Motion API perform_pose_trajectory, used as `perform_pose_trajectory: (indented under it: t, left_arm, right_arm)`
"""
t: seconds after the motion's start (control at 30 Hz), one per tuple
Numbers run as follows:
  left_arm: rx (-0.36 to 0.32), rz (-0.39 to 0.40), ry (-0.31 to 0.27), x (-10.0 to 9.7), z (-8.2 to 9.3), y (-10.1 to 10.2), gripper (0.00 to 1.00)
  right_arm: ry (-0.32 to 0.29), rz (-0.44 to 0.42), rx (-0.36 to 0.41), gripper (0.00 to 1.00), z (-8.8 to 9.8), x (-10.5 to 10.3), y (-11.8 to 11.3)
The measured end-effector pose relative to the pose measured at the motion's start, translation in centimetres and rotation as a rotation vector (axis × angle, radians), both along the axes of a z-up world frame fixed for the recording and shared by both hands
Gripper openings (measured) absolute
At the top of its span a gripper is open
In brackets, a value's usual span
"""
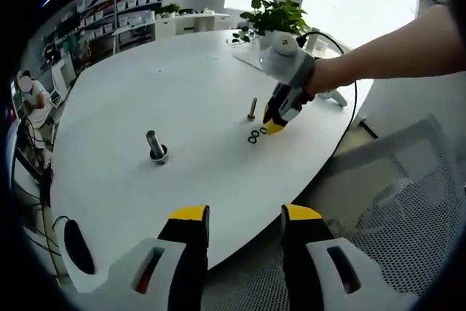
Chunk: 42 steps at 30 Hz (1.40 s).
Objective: Place the washer onto the threaded stud by aligning its center hole with the stud, sliding it down to the base, and recovering from edge contact or off-axis alignment until the washer reaches the visible bottom stop.
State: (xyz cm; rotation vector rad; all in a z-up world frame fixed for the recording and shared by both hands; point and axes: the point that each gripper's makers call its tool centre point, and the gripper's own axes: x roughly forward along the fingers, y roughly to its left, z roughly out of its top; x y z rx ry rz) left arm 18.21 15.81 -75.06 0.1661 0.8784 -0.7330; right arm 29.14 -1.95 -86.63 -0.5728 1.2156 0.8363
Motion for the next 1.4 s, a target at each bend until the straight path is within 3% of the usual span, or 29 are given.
perform_pose_trajectory:
  t: [0.1,0.3,0.37,0.5,0.67,0.77,0.9,1.07,1.4]
  left_arm:
    - [0.003,-0.002,0.001,0.0,0.0,0.0,0.38]
    - [0.007,-0.005,0.003,-0.1,-0.2,0.0,0.38]
    - [0.009,-0.008,0.003,-0.1,-0.2,0.0,0.38]
    - [0.011,-0.011,0.009,-0.2,-0.3,0.0,0.38]
    - [0.011,-0.004,0.009,-0.1,-0.3,0.0,0.38]
    - [0.013,-0.005,0.011,-0.2,-0.3,0.1,0.38]
    - [0.022,-0.009,0.011,-0.2,-0.4,0.1,0.38]
    - [0.022,0.000,0.014,-0.2,-0.5,0.3,0.38]
    - [0.027,0.000,0.012,-0.2,-0.5,0.3,0.37]
  right_arm:
    - [-0.022,0.055,-0.033,0.21,-0.1,0.2,-0.1]
    - [-0.028,0.022,-0.021,0.20,-0.1,0.3,-0.2]
    - [-0.062,0.097,-0.049,0.16,-0.1,0.3,-0.6]
    - [-0.048,0.046,-0.034,0.13,-0.1,0.3,-1.1]
    - [-0.025,0.015,-0.022,0.16,-0.1,0.2,-0.8]
    - [-0.049,0.089,-0.061,0.16,-0.2,0.1,-0.5]
    - [-0.080,0.063,-0.005,0.22,0.0,0.9,0.5]
    - [-0.064,0.155,-0.030,0.19,-0.1,0.4,0.6]
    - [-0.075,0.147,-0.002,0.15,-0.1,0.5,-0.1]
